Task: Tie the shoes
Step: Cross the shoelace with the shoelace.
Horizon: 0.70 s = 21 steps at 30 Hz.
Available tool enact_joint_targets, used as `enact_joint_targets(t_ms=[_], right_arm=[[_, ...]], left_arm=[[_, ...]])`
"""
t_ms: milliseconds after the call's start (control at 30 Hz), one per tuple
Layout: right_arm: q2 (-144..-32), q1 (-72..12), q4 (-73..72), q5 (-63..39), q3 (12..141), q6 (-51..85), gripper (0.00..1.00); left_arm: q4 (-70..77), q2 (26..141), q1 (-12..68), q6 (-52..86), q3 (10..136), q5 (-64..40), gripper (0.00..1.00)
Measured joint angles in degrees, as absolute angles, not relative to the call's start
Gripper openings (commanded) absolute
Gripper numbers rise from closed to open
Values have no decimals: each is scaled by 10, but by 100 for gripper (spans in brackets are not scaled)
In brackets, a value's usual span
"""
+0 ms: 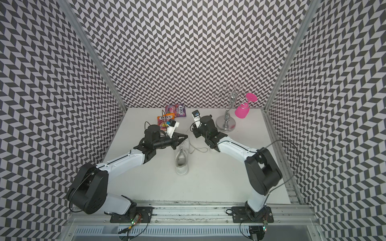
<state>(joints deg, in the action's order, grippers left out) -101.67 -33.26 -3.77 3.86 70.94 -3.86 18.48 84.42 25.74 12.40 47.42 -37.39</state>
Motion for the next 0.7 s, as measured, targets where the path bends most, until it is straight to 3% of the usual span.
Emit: enact_joint_targets(t_ms=[200, 500, 700], right_arm=[[-1041, -302, 69, 52, 726, -4, 64], [-926, -319, 129, 30, 632, 32, 57], [-947, -349, 148, 27, 608, 30, 56]], left_arm=[[183, 894, 240, 182, 491, -427, 0], [216, 911, 205, 256, 483, -465, 0], [231, 910, 185, 282, 464, -468, 0]])
